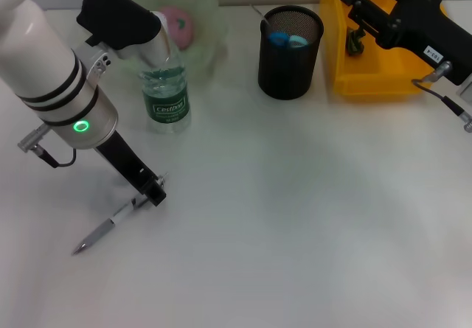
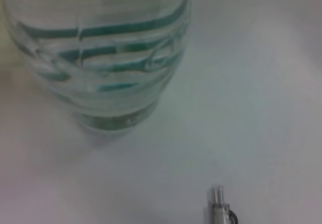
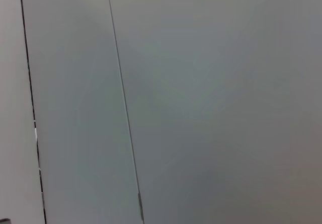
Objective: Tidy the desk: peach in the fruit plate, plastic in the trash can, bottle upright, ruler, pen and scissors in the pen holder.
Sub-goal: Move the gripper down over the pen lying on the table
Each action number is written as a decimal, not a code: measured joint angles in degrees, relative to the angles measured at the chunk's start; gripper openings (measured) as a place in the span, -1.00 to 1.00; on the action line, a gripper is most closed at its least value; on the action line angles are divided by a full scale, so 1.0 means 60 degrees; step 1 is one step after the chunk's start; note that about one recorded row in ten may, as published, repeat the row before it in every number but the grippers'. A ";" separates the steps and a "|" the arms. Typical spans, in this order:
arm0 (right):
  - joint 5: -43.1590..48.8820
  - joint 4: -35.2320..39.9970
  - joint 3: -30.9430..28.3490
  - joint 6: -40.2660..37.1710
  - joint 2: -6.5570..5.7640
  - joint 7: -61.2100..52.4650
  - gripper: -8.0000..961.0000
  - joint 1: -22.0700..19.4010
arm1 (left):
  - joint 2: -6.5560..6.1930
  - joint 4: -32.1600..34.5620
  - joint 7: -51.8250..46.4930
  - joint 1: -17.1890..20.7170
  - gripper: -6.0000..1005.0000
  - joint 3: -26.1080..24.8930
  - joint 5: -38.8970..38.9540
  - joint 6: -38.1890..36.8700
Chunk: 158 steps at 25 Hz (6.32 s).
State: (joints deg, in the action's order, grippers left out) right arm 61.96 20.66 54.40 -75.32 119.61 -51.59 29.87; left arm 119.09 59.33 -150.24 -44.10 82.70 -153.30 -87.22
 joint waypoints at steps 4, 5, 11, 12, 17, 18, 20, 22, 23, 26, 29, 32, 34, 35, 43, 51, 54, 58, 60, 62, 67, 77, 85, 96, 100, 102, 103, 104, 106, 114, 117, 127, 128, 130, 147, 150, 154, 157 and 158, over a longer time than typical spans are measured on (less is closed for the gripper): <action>0.0000 -0.0001 0.0000 0.0000 0.0000 0.0000 0.26 0.0022 | 0.0000 -0.0150 -0.0011 -0.0004 0.22 0.0015 -0.0089 0.0030; 0.0000 -0.0001 0.0000 0.0001 0.0001 0.0000 0.26 0.0026 | 0.0000 -0.0154 -0.0013 -0.0004 0.22 0.0017 -0.0099 0.0031; 0.0000 0.0000 0.0000 0.0007 0.0012 0.0000 0.26 0.0034 | 0.0000 -0.0222 -0.0019 -0.0004 0.22 0.0030 -0.0124 0.0127; 0.0000 -0.0001 0.0000 0.0008 0.0014 0.0000 0.26 0.0039 | 0.0000 -0.0222 -0.0019 -0.0004 0.22 0.0030 -0.0124 0.0127; 0.0000 -0.0001 -0.0001 0.0021 0.0015 0.0000 0.26 0.0050 | -0.0001 -0.0363 -0.0022 -0.0022 0.22 0.0069 -0.0133 0.0157; 0.0000 -0.0001 0.0000 0.0037 0.0015 0.0000 0.26 0.0050 | 0.0000 -0.0380 -0.0022 -0.0022 0.22 0.0078 -0.0132 0.0164; 0.0000 -0.0001 0.0000 0.0046 0.0015 0.0000 0.26 0.0051 | 0.0000 -0.0399 -0.0022 -0.0024 0.22 0.0093 -0.0132 0.0170; 0.0000 -0.0001 0.0000 0.0076 0.0015 0.0000 0.26 0.0060 | 0.0000 -0.0408 -0.0021 -0.0031 0.22 0.0102 -0.0131 0.0171; 0.0000 -0.0001 0.0000 0.0094 0.0015 0.0000 0.26 0.0066 | 0.0000 -0.0409 -0.0018 -0.0032 0.22 0.0106 -0.0131 0.0174; 0.0000 -0.0001 0.0000 0.0146 0.0015 0.0000 0.26 0.0091 | -0.0001 -0.0417 0.0000 -0.0034 0.22 0.0107 -0.0134 0.0197; 0.0000 -0.0001 0.0000 0.0151 0.0015 0.0000 0.26 0.0092 | -0.0001 -0.0436 0.0018 -0.0034 0.21 0.0107 -0.0147 0.0204; 0.0000 0.0000 0.0000 0.0152 0.0015 0.0000 0.26 0.0114 | 0.0000 -0.0441 0.0031 -0.0034 0.21 0.0115 -0.0179 0.0205; 0.0000 -0.0001 0.0000 0.0152 0.0015 0.0000 0.26 0.0137 | 0.0000 -0.0441 0.0030 -0.0041 0.21 0.0118 -0.0200 0.0204; 0.0000 -0.0001 0.0000 0.0152 0.0015 0.0000 0.26 0.0142 | -0.0001 -0.0442 0.0028 -0.0048 0.21 0.0118 -0.0209 0.0204; 0.0000 -0.0001 0.0000 0.0184 0.0015 0.0000 0.26 0.0169 | 0.0000 -0.0549 0.0042 -0.0151 0.21 0.0119 -0.0242 0.0195; 0.0000 -0.0001 0.0000 0.0251 0.0015 0.0000 0.26 0.0192 | 0.0000 -0.0573 0.0061 -0.0226 0.16 0.0152 -0.0246 0.0189; 0.0000 -0.0001 0.0000 0.0253 0.0015 0.0000 0.26 0.0193 | 0.0000 -0.0563 0.0064 -0.0229 0.06 0.0178 -0.0246 0.0198; -0.0004 -0.0001 0.0000 0.0263 0.0015 0.0000 0.26 0.0205 | 0.0000 -0.0541 0.0101 -0.0229 -0.07 0.0277 -0.0245 0.0233; -0.0013 -0.0001 -0.0001 0.0264 0.0015 0.0000 0.26 0.0220 | 0.0000 -0.0546 0.0116 -0.0229 -0.14 0.0280 -0.0246 0.0239; -0.0022 -0.0001 0.0000 0.0266 0.0015 0.0000 0.26 0.0236 | 0.0000 -0.0549 0.0118 -0.0229 -0.29 0.0280 -0.0245 0.0247; -0.0030 -0.0001 0.0000 0.0280 0.0014 0.0000 0.26 0.0280 | -0.0001 -0.0553 0.0124 -0.0225 -0.63 0.0279 -0.0245 0.0278; -0.0031 0.0000 0.0000 0.0393 0.0014 0.0000 0.26 0.0296 | -0.0001 -0.0450 0.0170 -0.0217 -0.68 0.0350 -0.0244 0.0301; -0.0031 0.0000 0.0000 0.0397 0.0015 0.0000 0.26 0.0296 | 0.0000 -0.0422 0.0207 -0.0229 -0.73 0.0322 -0.0245 0.0280; -0.0030 -0.0001 -0.0022 0.0411 0.0015 0.0000 0.26 0.0305 | 0.0011 0.0123 0.0064 -0.0375 -0.69 0.0558 -0.0245 0.0025; -0.0030 -0.0001 -0.0143 0.0411 0.0014 0.0000 0.26 0.0308 | 0.0013 0.0165 -0.0083 -0.0441 -0.35 0.0625 -0.0244 -0.0116; -0.0030 -0.0001 -0.0220 0.0411 0.0015 0.0000 0.26 0.0310 | 0.0014 0.0172 -0.0176 -0.0465 -0.20 0.0627 -0.0244 -0.0173; -0.0030 -0.0001 -0.0235 0.0411 0.0014 0.0000 0.26 0.0310 | 0.0014 0.0163 -0.0208 -0.0476 -0.12 0.0628 -0.0245 -0.0184; -0.0030 -0.0001 -0.0238 0.0411 0.0012 0.0000 0.26 0.0310 | 0.0014 0.0135 -0.0232 -0.0486 -0.05 0.0629 -0.0248 -0.0186; -0.0031 -0.0001 -0.0238 0.0411 0.0003 0.0000 0.26 0.0311 | 0.0015 0.0051 -0.0317 -0.0499 0.10 0.0652 -0.0355 -0.0170; -0.0039 -0.0001 -0.0234 0.0413 0.0000 0.0000 0.26 0.0311 | 0.0015 -0.0053 -0.0380 -0.0494 0.37 0.0723 -0.0479 -0.0137; -0.0042 -0.0001 -0.0234 0.0462 0.0000 0.0000 0.26 0.0313 | 0.0014 -0.0171 -0.0380 -0.0510 0.37 0.0744 -0.0491 -0.0163; -0.0045 -0.0001 -0.0230 0.0496 0.0000 0.0000 0.26 0.0325 | 0.0014 -0.0566 -0.0395 -0.0774 0.36 0.0800 -0.0664 -0.0221; -0.0045 0.0000 -0.0229 0.0498 0.0002 0.0000 0.26 0.0325 | 0.0015 -0.0616 -0.0405 -0.0806 0.36 0.0825 -0.0678 -0.0224; -0.0045 -0.0001 -0.0228 0.0499 0.0008 0.0000 0.26 0.0326 | 0.0014 -0.0649 -0.0416 -0.0825 0.36 0.0847 -0.0680 -0.0226; -0.0044 -0.0213 -0.0235 0.0493 0.0015 0.0208 0.26 0.0444 | 0.0014 -0.0808 -0.0457 -0.0855 0.36 0.0865 -0.0682 -0.0142; -0.0044 -0.0220 -0.0235 0.0491 0.0015 0.0210 0.26 0.0444 | 0.0014 -0.0808 -0.0456 -0.0846 0.35 0.0864 -0.0664 -0.0136; -0.0044 -0.0221 -0.0235 0.0495 0.0015 0.0213 0.26 0.0456 | 0.0014 -0.0808 -0.0453 -0.0841 0.35 0.0865 -0.0664 -0.0130; -0.0044 -0.0221 -0.0234 0.0498 0.0015 0.0220 0.26 0.0468 | 0.0014 -0.0929 -0.0424 -0.0852 0.35 0.0864 -0.0664 -0.0118; -0.0044 -0.0221 -0.0234 0.0498 0.0015 0.0224 0.26 0.0468 | 0.0014 -0.1019 -0.0408 -0.0876 0.35 0.0865 -0.0668 -0.0109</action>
State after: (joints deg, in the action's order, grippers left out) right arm 61.70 19.33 53.00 -72.33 119.70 -50.24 32.68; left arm 119.18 53.22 -152.69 -49.35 87.89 -157.31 -87.88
